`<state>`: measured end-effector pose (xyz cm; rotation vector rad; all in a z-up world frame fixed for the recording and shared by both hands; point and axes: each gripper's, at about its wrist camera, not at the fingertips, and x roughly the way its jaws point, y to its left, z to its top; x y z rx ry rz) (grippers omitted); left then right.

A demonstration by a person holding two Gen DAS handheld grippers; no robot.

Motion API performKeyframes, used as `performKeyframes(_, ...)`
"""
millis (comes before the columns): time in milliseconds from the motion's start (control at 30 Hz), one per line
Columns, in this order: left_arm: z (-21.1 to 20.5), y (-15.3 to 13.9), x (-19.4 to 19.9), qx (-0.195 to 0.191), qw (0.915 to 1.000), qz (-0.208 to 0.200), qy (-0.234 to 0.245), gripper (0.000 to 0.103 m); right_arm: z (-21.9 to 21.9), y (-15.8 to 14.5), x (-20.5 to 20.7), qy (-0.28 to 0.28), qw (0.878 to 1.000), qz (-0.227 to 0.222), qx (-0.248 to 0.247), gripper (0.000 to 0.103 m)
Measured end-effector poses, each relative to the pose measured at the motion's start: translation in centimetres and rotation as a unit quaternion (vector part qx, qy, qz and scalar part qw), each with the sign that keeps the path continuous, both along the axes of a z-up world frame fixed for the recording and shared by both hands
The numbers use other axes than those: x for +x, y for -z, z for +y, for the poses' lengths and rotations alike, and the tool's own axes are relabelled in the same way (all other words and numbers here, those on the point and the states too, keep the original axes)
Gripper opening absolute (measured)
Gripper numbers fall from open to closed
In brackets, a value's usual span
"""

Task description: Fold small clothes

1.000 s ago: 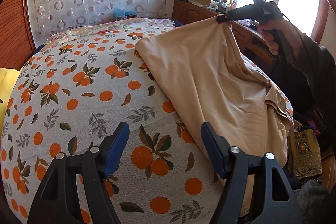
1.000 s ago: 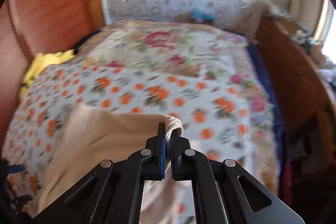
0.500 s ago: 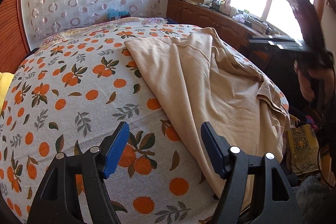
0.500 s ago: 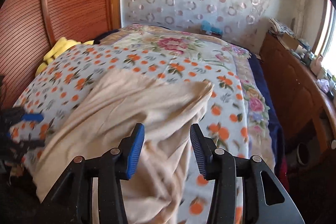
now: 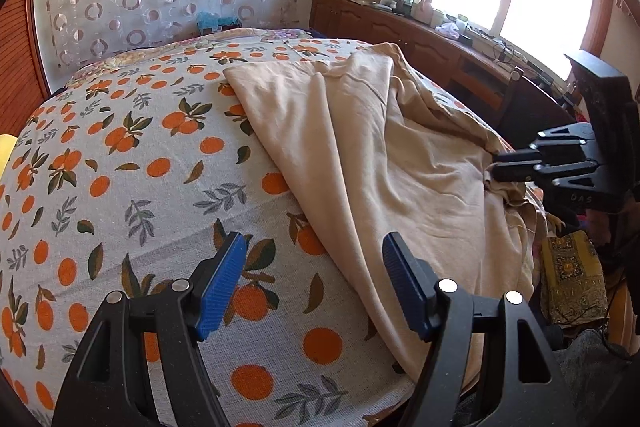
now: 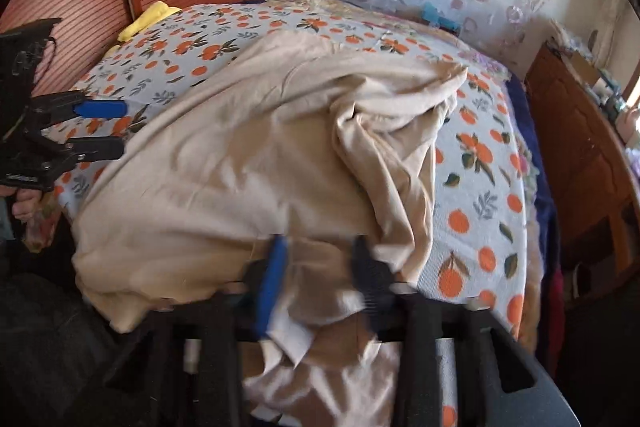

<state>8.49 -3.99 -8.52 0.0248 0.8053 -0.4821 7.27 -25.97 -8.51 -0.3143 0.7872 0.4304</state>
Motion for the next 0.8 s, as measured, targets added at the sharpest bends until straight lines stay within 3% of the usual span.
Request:
performKeyframes(100,-0.2,0.0,-0.2,-0.006,1.0,-0.001,0.003,0.072,-1.7,-1.2,-1.6,-0.003,1.0,0.006,0.012,0.004)
performKeyframes(333,-1.1,-0.2,-0.7,-0.006,0.9999,-0.004,0.012,0.072,-5.2,-3.2,-6.2,0.027,0.999,0.003,0.027,0.003)
performKeyframes(567,-2.3,-0.3,-1.4,0.002,0.9996,-0.005,0.028,0.072,-7.7,-1.7,-7.6,0.065,0.996,0.033,0.047,0.004)
performKeyframes(667,-2.6,-0.1,-1.9,0.01,0.9995,0.0,0.029,0.072,-7.9,-1.6,-7.3,0.086,0.994,0.027,0.062,0.015)
performKeyframes(733,-2.6,-0.2,-2.5,0.013,0.9994,0.0,0.032,0.072,-7.7,-1.4,-7.3,0.097,0.992,0.015,0.073,0.031)
performKeyframes(800,-2.5,-0.2,-2.9,0.018,0.9994,-0.001,0.031,0.072,-7.3,-1.4,-7.8,0.096,0.992,0.001,0.084,0.038)
